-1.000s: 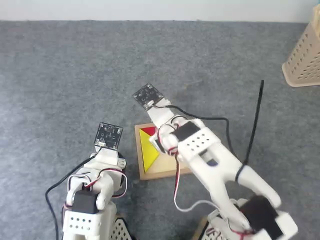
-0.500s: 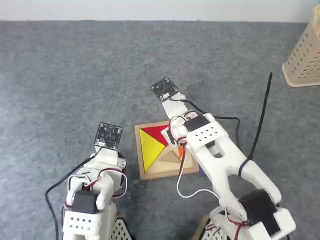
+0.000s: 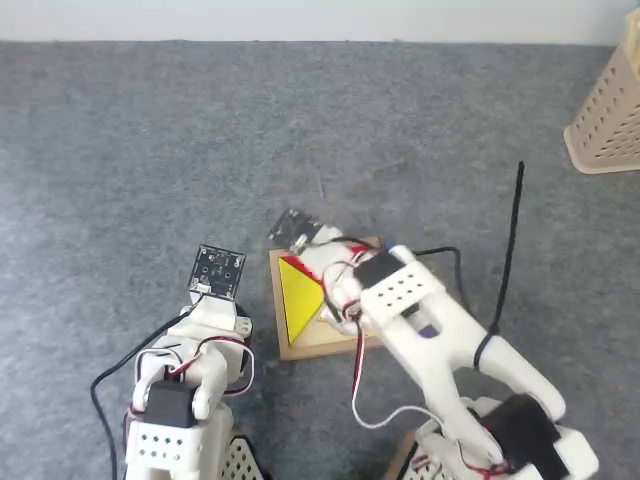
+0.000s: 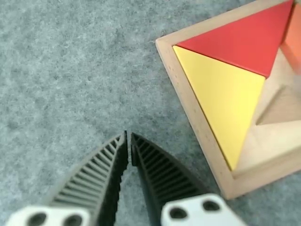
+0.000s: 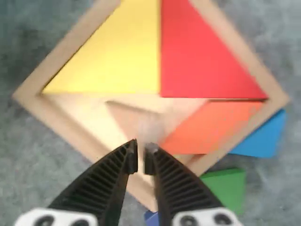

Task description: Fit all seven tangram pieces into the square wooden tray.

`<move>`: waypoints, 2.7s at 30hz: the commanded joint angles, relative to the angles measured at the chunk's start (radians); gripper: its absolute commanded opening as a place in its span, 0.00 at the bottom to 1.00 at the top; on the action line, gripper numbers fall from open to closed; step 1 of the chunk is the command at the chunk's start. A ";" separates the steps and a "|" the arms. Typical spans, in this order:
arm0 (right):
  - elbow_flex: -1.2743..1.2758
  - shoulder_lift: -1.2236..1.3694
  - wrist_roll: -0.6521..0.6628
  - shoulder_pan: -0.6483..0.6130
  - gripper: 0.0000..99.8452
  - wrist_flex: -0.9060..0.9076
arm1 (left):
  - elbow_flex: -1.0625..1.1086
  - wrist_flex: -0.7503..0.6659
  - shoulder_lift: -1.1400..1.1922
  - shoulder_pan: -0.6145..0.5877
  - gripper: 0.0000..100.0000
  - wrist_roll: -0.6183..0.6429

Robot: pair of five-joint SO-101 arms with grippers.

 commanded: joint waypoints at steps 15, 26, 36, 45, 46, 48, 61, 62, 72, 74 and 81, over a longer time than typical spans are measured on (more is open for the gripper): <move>0.018 -0.047 0.181 -0.025 0.19 -0.013 | -0.019 0.006 -0.021 -0.002 0.01 0.006; 0.009 0.084 0.196 -0.090 0.26 -0.085 | -0.019 0.006 -0.021 -0.002 0.01 0.006; 0.011 0.110 0.226 -0.091 0.19 -0.116 | -0.019 0.006 -0.021 -0.002 0.01 0.006; 0.011 0.101 0.259 -0.090 0.06 -0.094 | -0.019 0.006 -0.021 -0.002 0.01 0.006; 0.008 0.099 0.259 -0.090 0.06 -0.085 | -0.019 0.006 -0.021 -0.002 0.01 0.006; -0.011 0.099 0.259 -0.090 0.06 -0.062 | -0.019 0.006 -0.021 -0.002 0.01 0.006; -0.204 0.099 0.499 -0.087 0.06 0.059 | -0.019 0.006 -0.021 -0.002 0.01 0.006; -0.204 0.099 0.525 -0.081 0.06 0.065 | -0.019 0.006 -0.021 -0.002 0.01 0.006; -0.213 0.099 0.583 0.047 0.06 0.065 | -0.019 0.006 -0.021 -0.002 0.01 0.006; -0.213 0.099 0.618 0.048 0.06 0.064 | -0.019 0.006 -0.021 -0.002 0.01 0.006; -0.282 0.110 0.807 0.047 0.01 0.019 | -0.019 0.006 -0.021 -0.002 0.01 0.006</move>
